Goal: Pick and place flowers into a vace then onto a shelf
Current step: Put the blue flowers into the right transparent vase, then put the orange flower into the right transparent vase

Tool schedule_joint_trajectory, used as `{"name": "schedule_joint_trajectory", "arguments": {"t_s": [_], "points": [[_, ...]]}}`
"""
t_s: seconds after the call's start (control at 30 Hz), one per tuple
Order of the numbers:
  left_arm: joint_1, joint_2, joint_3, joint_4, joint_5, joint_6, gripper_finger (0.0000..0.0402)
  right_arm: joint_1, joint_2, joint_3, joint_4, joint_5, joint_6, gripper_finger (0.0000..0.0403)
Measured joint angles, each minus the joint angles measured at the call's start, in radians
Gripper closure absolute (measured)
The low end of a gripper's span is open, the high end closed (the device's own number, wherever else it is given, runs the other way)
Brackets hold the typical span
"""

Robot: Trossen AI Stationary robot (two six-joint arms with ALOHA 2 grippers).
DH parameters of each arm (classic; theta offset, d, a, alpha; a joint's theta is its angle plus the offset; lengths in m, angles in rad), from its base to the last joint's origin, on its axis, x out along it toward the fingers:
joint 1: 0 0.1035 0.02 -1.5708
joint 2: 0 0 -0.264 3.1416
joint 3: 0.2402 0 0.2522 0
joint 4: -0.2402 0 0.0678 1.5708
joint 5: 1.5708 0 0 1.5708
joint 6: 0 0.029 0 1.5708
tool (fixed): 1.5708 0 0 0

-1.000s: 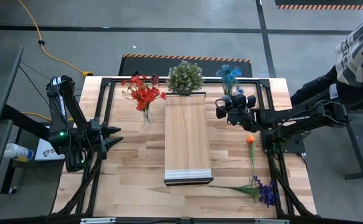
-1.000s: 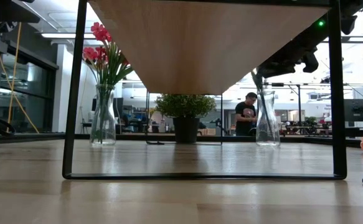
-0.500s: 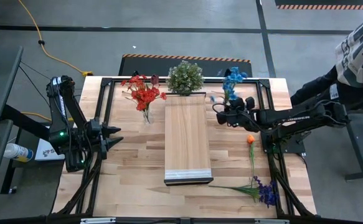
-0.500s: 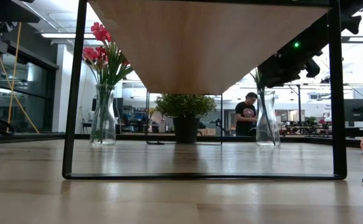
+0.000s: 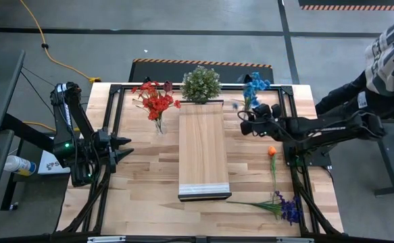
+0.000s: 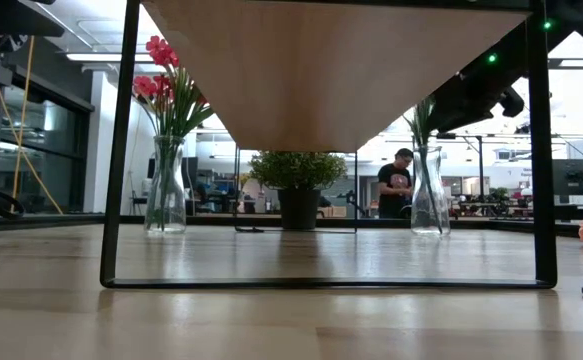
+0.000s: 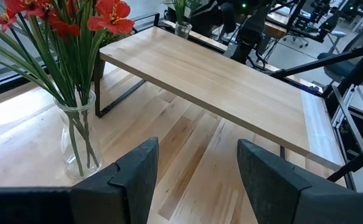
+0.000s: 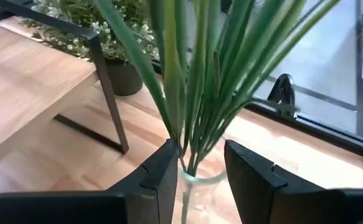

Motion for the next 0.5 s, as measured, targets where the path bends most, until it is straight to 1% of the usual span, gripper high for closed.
{"name": "schedule_joint_trajectory", "arguments": {"t_s": [0.27, 0.5], "points": [[0.000, 0.000, 0.000, 0.000, 0.000, 0.000, 0.0151, 0.000, -0.111, 0.000, -0.060, -0.135, 0.000, 0.0279], [0.000, 0.000, 0.000, 0.000, 0.000, 0.000, 0.0151, 0.000, -0.194, 0.000, -0.125, -0.211, 0.000, 0.0279]]}}
